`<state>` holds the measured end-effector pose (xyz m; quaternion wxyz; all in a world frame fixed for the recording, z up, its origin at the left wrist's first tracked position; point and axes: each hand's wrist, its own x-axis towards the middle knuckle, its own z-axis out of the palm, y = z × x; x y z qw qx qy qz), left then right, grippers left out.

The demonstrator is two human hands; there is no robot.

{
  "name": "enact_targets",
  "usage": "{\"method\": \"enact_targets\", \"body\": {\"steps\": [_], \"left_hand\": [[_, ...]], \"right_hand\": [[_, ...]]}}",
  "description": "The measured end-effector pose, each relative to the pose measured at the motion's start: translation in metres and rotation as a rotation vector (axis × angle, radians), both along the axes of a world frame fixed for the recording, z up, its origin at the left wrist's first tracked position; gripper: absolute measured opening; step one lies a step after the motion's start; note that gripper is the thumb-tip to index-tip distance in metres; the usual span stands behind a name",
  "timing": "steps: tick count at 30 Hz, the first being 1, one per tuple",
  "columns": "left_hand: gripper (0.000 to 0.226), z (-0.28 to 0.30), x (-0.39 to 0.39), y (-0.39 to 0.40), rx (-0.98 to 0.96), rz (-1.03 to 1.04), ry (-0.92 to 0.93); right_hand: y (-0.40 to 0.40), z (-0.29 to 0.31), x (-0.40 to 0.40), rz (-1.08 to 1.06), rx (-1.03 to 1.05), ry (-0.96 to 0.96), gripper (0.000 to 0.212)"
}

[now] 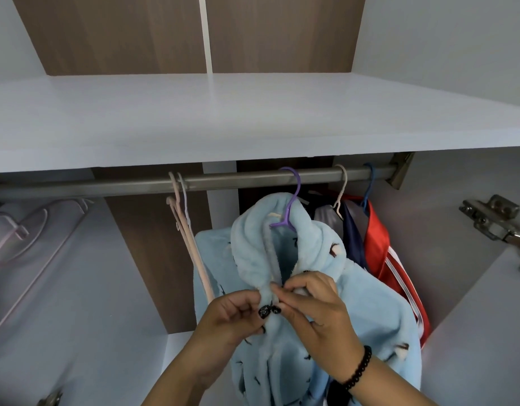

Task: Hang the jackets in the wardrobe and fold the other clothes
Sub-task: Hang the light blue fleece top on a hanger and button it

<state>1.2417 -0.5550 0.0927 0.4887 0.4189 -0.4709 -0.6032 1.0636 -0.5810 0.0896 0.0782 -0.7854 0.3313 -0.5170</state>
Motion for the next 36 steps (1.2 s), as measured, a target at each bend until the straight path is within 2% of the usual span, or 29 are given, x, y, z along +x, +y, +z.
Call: {"method": "enact_targets", "body": {"steps": [3, 5, 7, 12, 15, 19, 25, 30, 33, 36], "left_hand": [[0.025, 0.000, -0.003, 0.003, 0.059, 0.014, 0.074], [0.033, 0.001, -0.007, 0.003, 0.099, 0.048, 0.144], [0.029, 0.004, -0.010, 0.003, 0.119, 0.057, 0.176], [0.038, 0.016, -0.011, 0.005, 0.029, 0.002, -0.034], [0.025, 0.019, -0.012, 0.004, -0.033, 0.031, -0.153], [0.016, 0.019, -0.014, 0.004, -0.064, 0.083, -0.189], [0.032, 0.018, -0.014, 0.007, -0.040, 0.123, -0.180], [0.021, 0.019, -0.013, 0.008, -0.019, 0.144, -0.180], [0.025, 0.019, -0.012, 0.008, -0.007, 0.148, -0.203], [0.033, 0.019, -0.009, 0.006, -0.008, 0.132, -0.228]], "right_hand": [[0.000, 0.004, -0.005, 0.025, -0.031, 0.102, 0.028], [-0.001, 0.009, -0.010, 0.084, 0.043, 0.148, 0.031], [-0.002, 0.015, -0.015, 0.176, 0.186, 0.118, 0.033], [-0.008, 0.030, -0.025, 0.307, 0.537, -0.099, 0.027], [-0.010, 0.038, -0.027, 0.311, 0.631, -0.103, 0.021], [-0.013, 0.047, -0.026, 0.282, 0.646, -0.014, 0.017], [-0.014, 0.060, -0.022, 0.276, 0.670, 0.116, 0.025], [-0.018, 0.072, -0.018, 0.339, 0.599, 0.392, 0.031], [-0.020, 0.077, -0.014, 0.360, 0.520, 0.589, 0.030], [-0.022, 0.080, -0.011, 0.377, 0.461, 0.674, 0.029]]}}
